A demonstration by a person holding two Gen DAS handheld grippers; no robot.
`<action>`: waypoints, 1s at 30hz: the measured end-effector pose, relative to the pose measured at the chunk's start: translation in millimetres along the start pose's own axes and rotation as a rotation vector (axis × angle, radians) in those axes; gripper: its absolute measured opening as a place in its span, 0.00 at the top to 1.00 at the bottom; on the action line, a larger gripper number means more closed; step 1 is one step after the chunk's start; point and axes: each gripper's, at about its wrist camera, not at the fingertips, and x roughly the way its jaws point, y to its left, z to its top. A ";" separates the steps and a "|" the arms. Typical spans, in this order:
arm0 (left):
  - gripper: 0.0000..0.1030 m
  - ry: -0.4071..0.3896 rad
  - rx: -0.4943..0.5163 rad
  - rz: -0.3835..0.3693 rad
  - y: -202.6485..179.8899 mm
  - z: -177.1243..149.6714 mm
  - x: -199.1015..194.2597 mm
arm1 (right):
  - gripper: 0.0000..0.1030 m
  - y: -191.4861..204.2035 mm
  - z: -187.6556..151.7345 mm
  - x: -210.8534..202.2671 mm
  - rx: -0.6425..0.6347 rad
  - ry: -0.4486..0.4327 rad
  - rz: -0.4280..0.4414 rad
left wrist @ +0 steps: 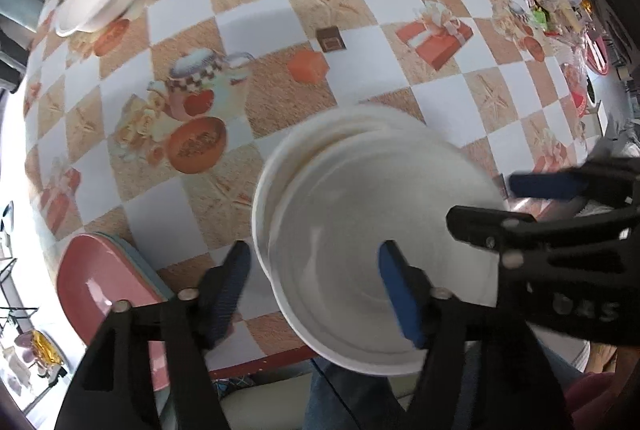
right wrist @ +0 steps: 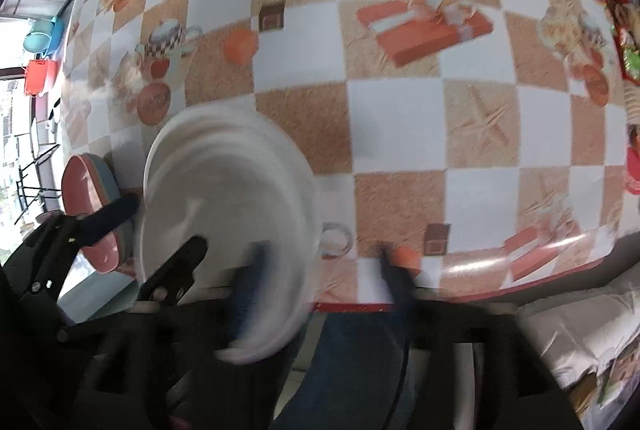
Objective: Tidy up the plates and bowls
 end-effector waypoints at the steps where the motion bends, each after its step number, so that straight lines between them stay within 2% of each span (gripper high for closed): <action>1: 0.29 -0.006 -0.006 -0.003 3.2 -0.5 -2.3 | 0.32 -1.3 1.2 -2.8 -0.003 -0.004 -0.004; 4: 0.24 -0.014 -0.044 -0.010 18.3 -1.4 -7.9 | 0.32 -10.5 8.1 -11.6 0.016 -0.015 -0.011; 12: 0.24 0.000 -0.161 0.010 58.8 -7.1 -15.0 | 0.31 -25.9 20.0 -15.9 0.032 -0.013 -0.048; 21: 0.24 0.041 -0.145 0.029 55.4 -20.6 -2.4 | 0.31 2.7 1.1 27.3 -0.057 0.062 -0.110; 30: 0.24 0.024 -0.138 0.056 55.3 -18.0 -2.7 | 0.31 2.2 17.2 7.7 -0.025 -0.022 -0.094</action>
